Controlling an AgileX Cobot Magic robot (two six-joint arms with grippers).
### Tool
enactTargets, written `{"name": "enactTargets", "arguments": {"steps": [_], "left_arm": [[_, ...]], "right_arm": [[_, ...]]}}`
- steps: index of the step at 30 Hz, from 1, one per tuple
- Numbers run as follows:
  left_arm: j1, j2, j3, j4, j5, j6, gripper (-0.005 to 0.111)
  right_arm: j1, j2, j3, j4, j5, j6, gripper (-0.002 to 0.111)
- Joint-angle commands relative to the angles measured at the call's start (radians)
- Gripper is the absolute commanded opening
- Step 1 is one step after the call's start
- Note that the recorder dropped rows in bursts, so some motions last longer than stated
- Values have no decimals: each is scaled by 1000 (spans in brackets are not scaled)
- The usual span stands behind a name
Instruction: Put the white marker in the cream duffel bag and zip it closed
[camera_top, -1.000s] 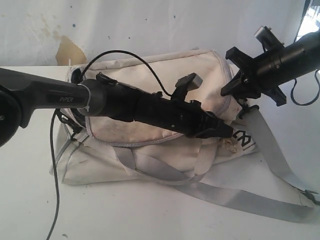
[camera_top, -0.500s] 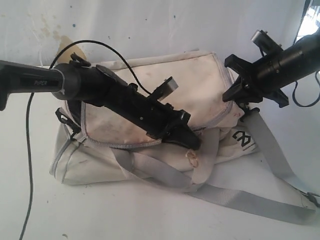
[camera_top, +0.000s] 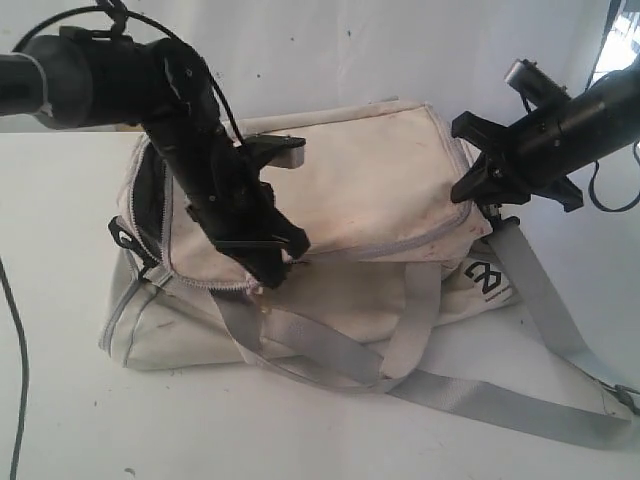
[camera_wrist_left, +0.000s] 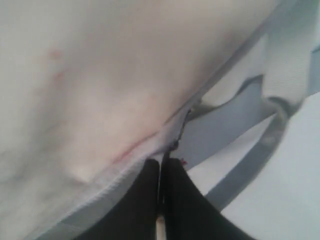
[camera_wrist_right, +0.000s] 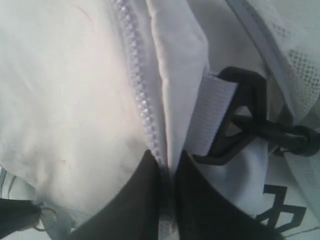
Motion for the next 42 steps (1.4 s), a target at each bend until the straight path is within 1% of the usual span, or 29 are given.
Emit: {"name": "enactTargets", "arguments": {"steps": [1,7,9,15,20,23,27,30,35,40,42], "left_arm": [[6,-70,2,305,96,-133,0],[6,-141,11,500,96,-196,0],[6,-162,13,534,96,-196,0],[9,-208,13,609,96,-192,0],[26,-232,13,662,96,-204,0],[26,-253,13,698,96,-207,0],[26,-274,13,731,96,-226,0],[26,-285,13,777,96,-267,0],[26,-291,13,875,96,-381,0],[26,-291,13,882,96,-464,0],[26,-291,23,863,96,-510,0]], "right_arm": [[-3,-4,0,-57,-62,-6,0],[-3,-4,0,-61,-66,-6,0],[-3,-4,0,-61,-69,-6,0],[-3,-4,0,-66,-69,-6,0],[-3,-4,0,-131,-92,-2,0],[-13,-4,0,-152,-101,38,0],[-33,-4,0,-175,-101,41,0],[-43,-4,0,-218,-102,41,0],[-43,-4,0,-308,-111,41,0],[-43,-4,0,-412,-111,41,0],[-43,-4,0,-454,-106,42,0]]}}
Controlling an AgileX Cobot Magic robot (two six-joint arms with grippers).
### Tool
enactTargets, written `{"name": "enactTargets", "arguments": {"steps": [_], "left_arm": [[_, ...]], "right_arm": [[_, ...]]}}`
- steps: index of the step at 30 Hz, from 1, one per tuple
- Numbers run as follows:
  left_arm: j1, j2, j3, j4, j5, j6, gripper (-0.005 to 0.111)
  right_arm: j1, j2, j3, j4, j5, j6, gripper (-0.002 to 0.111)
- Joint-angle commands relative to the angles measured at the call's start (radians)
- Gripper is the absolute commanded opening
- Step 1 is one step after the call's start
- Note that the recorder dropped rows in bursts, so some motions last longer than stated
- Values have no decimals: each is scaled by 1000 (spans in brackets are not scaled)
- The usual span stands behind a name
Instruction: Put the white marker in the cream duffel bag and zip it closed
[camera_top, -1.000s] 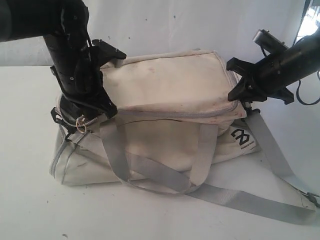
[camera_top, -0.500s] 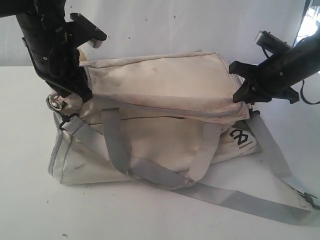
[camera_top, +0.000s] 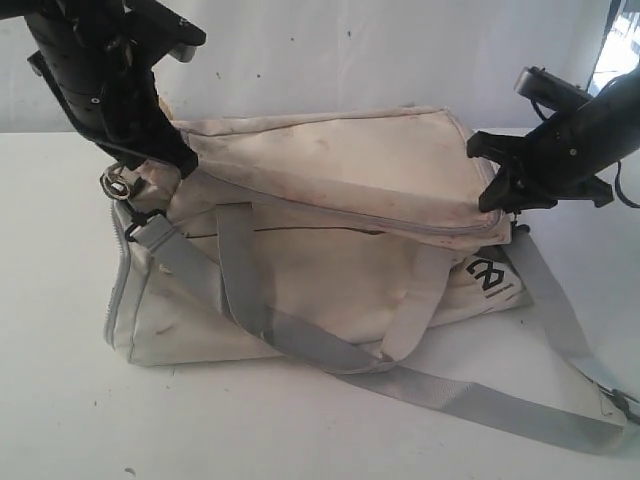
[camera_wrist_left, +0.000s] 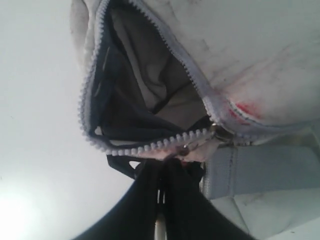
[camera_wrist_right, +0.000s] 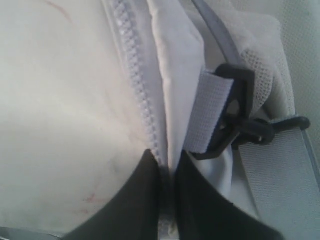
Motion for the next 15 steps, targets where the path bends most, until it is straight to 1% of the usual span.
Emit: {"name": "enactTargets", "arguments": {"steps": [1,3,5,8,11,15], "left_arm": [[20,-23,18,97,69,-107,0],[20,-23,27,-15,69,-52,0],[20,-23,28,-173,69,64,0],[20,-23,28,-357,69,263,0],[20,-23,28,-435,69,341,0],[20,-23,28,-461,69,376,0]], "right_arm": [[-28,-4,0,-243,-53,2,0],[-28,-4,0,-245,-56,19,0],[-28,-4,0,-229,-60,23,0],[-28,-4,0,-167,-60,7,0],[-28,-4,0,-149,-49,-39,0],[-28,-4,0,-82,-31,-169,2]]}}
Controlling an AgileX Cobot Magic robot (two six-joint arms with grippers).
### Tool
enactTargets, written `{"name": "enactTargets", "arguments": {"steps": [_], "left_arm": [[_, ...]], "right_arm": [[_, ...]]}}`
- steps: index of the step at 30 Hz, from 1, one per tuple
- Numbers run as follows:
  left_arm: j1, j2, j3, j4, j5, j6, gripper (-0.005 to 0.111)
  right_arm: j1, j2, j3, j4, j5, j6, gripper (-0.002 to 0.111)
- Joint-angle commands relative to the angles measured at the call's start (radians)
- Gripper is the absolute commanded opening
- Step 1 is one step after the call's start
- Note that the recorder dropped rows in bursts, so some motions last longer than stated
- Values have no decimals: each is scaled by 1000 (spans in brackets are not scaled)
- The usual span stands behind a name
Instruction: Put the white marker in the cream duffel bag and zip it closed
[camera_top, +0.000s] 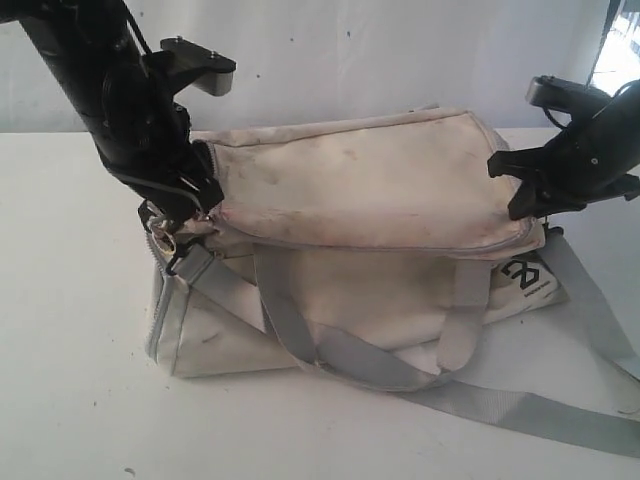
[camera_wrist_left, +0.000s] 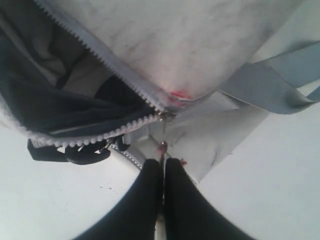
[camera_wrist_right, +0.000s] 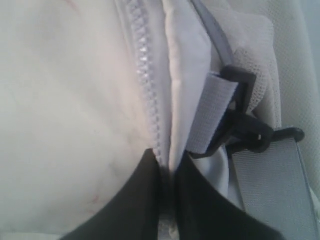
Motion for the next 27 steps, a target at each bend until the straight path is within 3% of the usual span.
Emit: {"name": "enactTargets", "arguments": {"steps": [1,5,9,11,17,27], "left_arm": [[7,-19,5,-47,10,55,0],[7,-19,5,-47,10,73,0],[7,-19,5,-91,10,102,0],[7,-19,5,-158,10,155,0],[7,-21,5,-314,10,293,0],[7,-21,5,-300,-9,231,0]], "right_arm": [[-13,-2,0,64,1,-143,5],[-13,-2,0,141,7,-194,27],[-13,-8,-8,143,1,-194,63],[-13,-10,-20,143,6,-194,71],[-13,-32,-53,156,50,-194,72],[-13,-78,-59,165,73,-156,72]]}}
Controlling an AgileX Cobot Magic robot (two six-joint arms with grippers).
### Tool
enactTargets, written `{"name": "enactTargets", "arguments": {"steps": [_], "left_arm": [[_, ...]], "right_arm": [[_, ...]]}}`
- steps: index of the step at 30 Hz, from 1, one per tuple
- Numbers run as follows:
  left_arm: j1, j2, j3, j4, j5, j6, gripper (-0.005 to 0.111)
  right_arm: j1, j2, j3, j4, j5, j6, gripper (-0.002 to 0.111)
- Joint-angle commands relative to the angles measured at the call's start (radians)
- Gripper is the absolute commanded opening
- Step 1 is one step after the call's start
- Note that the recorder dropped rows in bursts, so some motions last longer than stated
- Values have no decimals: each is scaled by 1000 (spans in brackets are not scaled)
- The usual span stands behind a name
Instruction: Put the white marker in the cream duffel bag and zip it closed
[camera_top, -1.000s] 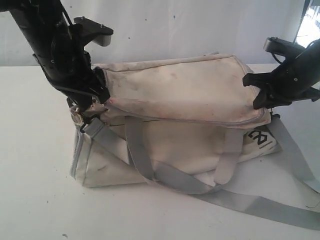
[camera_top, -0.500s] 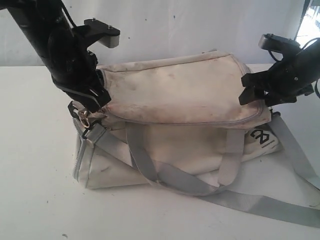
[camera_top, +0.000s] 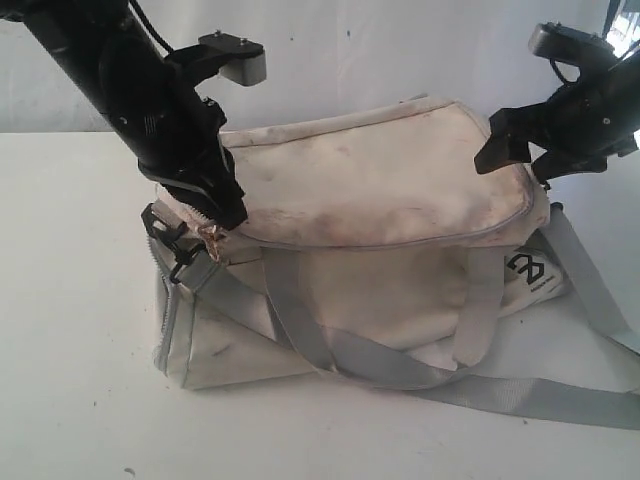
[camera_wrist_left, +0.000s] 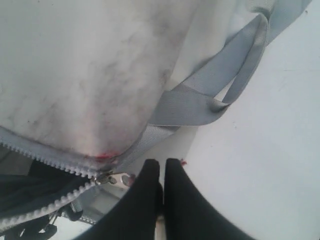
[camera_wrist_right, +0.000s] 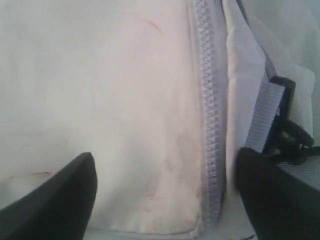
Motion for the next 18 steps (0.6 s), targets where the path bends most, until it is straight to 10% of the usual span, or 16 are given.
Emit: {"name": "enactTargets", "arguments": {"steps": [1,8,11,18], "left_arm": [[1,-15,5,15,-11,-106,0],[1,-15,5,81,-72,-119,45],[1,-15,5,313,-191,-393,60],[135,0,5,408,-488,-478,71]], "right_arm": [[-2,-12,-7,5,18,22,72],[0,-12,-7,101,52,-40,72],[1,-12,-7,74,96,10,72],[1,-10,-5,-182,150,282,72]]}}
